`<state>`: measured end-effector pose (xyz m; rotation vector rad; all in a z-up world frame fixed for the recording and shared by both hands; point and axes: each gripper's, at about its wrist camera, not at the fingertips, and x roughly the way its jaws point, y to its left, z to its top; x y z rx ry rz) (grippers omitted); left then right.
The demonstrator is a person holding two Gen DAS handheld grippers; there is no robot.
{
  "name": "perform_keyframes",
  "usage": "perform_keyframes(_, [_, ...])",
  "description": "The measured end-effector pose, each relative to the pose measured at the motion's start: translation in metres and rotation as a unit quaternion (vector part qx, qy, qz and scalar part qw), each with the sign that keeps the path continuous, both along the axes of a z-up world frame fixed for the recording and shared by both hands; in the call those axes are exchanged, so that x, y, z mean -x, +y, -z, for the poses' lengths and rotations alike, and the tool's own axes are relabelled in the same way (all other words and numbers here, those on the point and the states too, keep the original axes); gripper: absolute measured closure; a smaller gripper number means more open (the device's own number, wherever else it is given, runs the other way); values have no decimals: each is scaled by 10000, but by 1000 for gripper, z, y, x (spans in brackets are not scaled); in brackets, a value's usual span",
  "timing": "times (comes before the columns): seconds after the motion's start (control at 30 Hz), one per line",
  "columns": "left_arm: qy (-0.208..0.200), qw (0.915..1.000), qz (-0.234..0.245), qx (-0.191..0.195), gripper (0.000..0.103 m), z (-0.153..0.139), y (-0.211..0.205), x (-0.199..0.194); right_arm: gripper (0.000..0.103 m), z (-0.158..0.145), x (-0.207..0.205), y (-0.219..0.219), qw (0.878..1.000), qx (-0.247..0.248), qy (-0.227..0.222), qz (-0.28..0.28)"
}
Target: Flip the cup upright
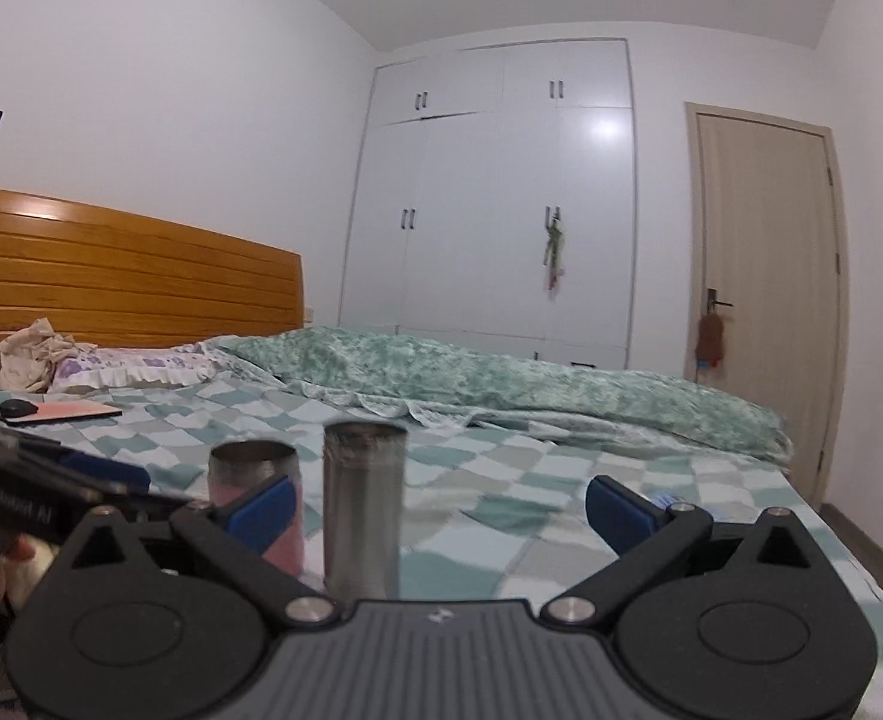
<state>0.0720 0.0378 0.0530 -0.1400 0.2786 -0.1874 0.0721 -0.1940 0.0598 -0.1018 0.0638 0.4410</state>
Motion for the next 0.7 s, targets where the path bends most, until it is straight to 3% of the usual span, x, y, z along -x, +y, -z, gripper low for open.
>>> perform_keyframes(0.17, [-592, 9973, -310, -299, 0, 20, -26, 23, 0, 20, 29, -32, 9996, -27, 114, 253])
perform_keyframes(0.4, [-872, 9939, -606, -296, 0, 49, -44, 36, 0, 60, 43, -52, 9971, -13, 198, 729])
perform_keyframes(0.7, [-1172, 9894, -759, -408, 0, 54, -48, 49, 0, 62, 51, -60, 9954, -240, -38, 930])
